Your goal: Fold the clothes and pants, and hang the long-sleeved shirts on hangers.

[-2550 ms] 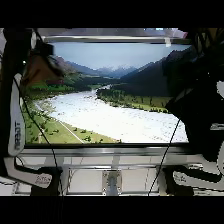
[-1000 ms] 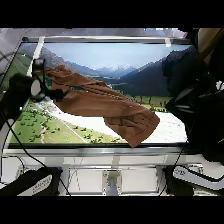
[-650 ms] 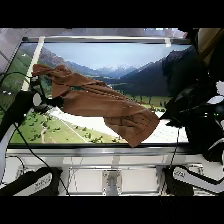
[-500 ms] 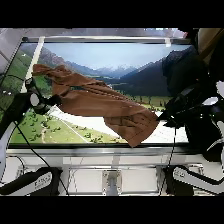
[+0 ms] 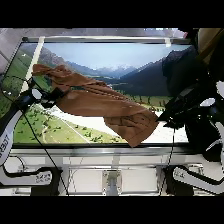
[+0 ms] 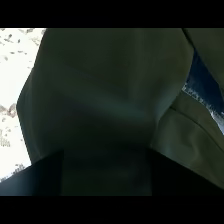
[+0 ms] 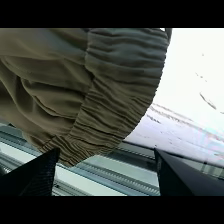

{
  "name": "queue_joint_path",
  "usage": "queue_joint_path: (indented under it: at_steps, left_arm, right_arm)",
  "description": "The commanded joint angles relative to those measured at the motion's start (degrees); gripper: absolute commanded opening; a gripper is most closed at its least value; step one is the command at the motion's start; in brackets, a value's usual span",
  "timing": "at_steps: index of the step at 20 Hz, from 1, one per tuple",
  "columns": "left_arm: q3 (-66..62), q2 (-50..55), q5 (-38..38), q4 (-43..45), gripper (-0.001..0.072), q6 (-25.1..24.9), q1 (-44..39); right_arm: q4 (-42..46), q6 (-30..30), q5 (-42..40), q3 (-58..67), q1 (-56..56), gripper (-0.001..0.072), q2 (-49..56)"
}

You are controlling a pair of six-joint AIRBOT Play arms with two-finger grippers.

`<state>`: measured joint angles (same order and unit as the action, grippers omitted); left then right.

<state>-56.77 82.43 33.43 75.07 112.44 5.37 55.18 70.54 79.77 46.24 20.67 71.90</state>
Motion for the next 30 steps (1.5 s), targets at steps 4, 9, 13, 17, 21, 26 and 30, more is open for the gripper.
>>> queue_joint_path:
  at_steps: [4, 9, 13, 17, 21, 26, 30]
  left_arm:
    - [-1.5, 0.9, 1.8, -0.7, 0.0008, -10.0, -0.2]
    - [-1.5, -3.8, 1.7, 3.5, 0.0007, -10.0, -0.1]
    - [-1.5, -5.9, 1.9, 5.9, 0.0008, -10.0, -0.1]
    - [-1.5, -6.6, 2.9, 5.9, 0.0007, -9.8, 0.5]
    - [-1.5, -9.0, 4.6, 6.0, 0.0007, -9.8, 1.7]
    - [-1.5, -13.7, 8.7, 8.1, 0.0007, -9.9, 3.5]
    - [-1.5, -25.3, 14.6, 14.6, 0.0007, -9.9, 5.6]
  right_arm:
    - [0.1, 0.8, -1.4, -0.1, -0.1, 0.0656, 0.0]
    - [-0.1, 2.3, -13.6, -0.2, -2.2, 0.0630, 1.8]
    - [-3.2, 2.2, -14.8, -0.2, -3.3, 0.0614, 6.5]
    - [-7.4, -2.0, -14.8, -0.2, -4.2, 0.0606, 7.4]
    - [-9.2, -4.3, -15.3, -0.2, -6.1, 0.0541, 8.7]
    - [-12.7, -6.9, -13.4, 1.5, -6.4, 0.0020, 7.6]
    - [-11.6, -7.1, -2.1, 11.4, -6.3, 0.0020, 1.3]
